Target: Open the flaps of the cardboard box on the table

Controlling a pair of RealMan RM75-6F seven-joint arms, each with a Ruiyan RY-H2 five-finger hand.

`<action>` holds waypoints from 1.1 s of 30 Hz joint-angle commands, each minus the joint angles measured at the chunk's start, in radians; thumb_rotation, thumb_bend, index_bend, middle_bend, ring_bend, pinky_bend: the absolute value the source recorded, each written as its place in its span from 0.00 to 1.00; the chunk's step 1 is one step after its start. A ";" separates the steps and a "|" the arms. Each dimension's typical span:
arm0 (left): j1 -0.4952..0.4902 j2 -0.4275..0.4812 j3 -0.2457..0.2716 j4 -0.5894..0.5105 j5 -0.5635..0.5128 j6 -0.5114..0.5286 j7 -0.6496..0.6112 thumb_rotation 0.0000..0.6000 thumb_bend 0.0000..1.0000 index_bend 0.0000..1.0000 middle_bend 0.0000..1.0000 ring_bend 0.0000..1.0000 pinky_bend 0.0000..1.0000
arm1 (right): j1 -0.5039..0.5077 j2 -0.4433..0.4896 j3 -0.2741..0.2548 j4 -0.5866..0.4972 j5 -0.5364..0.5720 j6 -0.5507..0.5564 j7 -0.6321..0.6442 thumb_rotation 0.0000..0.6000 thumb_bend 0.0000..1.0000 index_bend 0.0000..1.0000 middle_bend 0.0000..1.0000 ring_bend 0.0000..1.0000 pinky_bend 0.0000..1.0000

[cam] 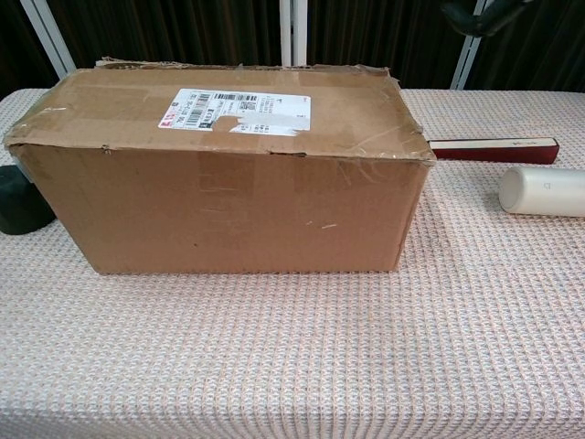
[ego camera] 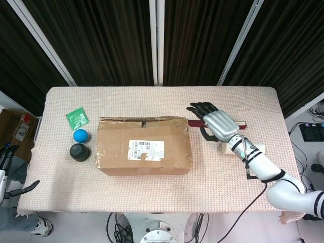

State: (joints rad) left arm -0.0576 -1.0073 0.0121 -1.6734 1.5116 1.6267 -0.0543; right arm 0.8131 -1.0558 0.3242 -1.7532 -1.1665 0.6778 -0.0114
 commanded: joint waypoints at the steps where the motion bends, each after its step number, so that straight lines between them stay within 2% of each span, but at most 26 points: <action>1: -0.001 -0.004 -0.006 0.007 -0.005 -0.011 -0.010 0.57 0.01 0.09 0.12 0.09 0.18 | 0.159 -0.065 0.026 0.005 0.197 -0.098 -0.105 1.00 0.66 0.00 0.00 0.00 0.00; 6: -0.008 -0.007 -0.014 0.016 -0.009 -0.040 -0.016 0.57 0.01 0.09 0.12 0.09 0.18 | 0.267 -0.096 0.007 0.025 0.326 -0.123 -0.152 1.00 0.78 0.00 0.06 0.00 0.00; 12: -0.015 -0.009 -0.026 0.019 -0.015 -0.062 -0.021 0.57 0.01 0.09 0.12 0.09 0.18 | 0.335 -0.154 -0.016 0.071 0.394 -0.120 -0.153 1.00 0.88 0.02 0.10 0.02 0.00; 24: -0.011 -0.011 -0.039 0.035 -0.023 -0.077 -0.039 0.57 0.02 0.09 0.12 0.09 0.18 | 0.423 -0.210 -0.094 0.133 0.474 -0.149 -0.157 1.00 0.90 0.03 0.11 0.04 0.00; 33: -0.012 -0.021 -0.045 0.062 -0.011 -0.082 -0.074 0.57 0.02 0.09 0.12 0.09 0.18 | 0.429 -0.211 -0.110 0.136 0.456 -0.148 -0.127 1.00 0.90 0.12 0.23 0.18 0.00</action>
State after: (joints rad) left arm -0.0696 -1.0258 -0.0323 -1.6147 1.4985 1.5451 -0.1253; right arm 1.2410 -1.2676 0.2154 -1.6168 -0.7103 0.5323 -0.1414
